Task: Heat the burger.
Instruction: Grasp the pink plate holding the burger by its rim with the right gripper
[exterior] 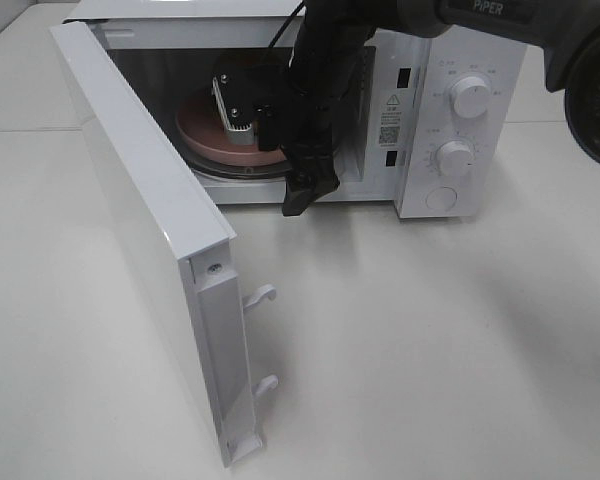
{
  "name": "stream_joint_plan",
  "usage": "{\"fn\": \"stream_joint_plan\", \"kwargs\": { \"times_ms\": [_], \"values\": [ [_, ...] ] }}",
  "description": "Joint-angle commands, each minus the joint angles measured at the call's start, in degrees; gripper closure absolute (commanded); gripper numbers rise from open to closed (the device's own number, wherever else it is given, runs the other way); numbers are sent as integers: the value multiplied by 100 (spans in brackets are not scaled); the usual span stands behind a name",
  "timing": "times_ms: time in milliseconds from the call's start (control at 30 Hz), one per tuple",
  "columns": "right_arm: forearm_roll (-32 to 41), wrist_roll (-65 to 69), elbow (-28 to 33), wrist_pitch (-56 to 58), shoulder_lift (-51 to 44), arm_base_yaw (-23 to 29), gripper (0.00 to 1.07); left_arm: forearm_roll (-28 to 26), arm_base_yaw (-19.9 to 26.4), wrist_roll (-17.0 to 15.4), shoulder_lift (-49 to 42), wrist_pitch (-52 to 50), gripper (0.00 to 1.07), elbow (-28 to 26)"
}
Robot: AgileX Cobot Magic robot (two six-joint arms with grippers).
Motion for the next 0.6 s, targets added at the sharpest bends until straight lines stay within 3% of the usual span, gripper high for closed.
{"fn": "stream_joint_plan", "kwargs": {
  "times_ms": [33, 600],
  "values": [
    [-6, 115, -23, 0, 17, 6, 11, 11, 11, -29, -34, -11, 6, 11],
    [-97, 550, -23, -309, 23, 6, 11, 11, 11, -29, -34, -11, 6, 11]
  ]
}}
